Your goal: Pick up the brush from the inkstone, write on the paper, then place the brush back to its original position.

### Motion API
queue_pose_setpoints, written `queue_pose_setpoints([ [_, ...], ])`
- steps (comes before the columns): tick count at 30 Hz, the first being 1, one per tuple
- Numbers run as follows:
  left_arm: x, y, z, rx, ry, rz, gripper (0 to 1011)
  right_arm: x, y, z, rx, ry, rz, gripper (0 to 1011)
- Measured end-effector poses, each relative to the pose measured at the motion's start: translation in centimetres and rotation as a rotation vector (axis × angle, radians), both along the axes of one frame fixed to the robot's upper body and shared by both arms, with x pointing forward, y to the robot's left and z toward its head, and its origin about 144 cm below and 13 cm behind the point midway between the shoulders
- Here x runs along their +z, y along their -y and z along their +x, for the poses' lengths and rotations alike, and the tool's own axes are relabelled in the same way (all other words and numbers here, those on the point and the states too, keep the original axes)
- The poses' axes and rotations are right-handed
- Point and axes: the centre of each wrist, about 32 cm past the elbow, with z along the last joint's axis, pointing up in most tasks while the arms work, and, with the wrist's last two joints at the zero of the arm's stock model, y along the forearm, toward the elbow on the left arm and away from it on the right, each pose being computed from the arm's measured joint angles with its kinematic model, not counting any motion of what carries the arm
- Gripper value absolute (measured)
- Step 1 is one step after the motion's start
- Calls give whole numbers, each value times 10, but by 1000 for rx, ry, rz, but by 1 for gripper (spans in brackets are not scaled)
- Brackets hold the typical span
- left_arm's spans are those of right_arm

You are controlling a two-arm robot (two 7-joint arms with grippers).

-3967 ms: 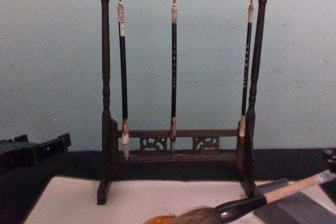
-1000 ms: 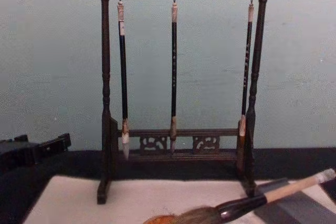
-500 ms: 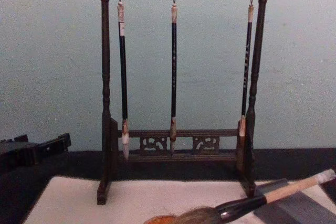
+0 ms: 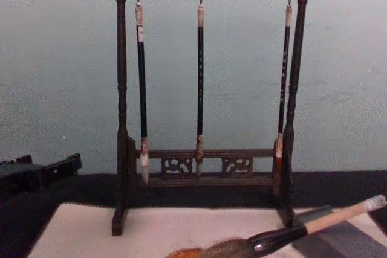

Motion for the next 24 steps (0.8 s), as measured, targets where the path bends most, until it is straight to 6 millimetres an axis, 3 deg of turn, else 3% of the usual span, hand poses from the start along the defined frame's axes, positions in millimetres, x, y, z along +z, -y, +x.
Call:
queue_pose_setpoints([
  [24,0,0,0,0,0,0,1002,-14,-7,15,27,-42,39,1006],
])
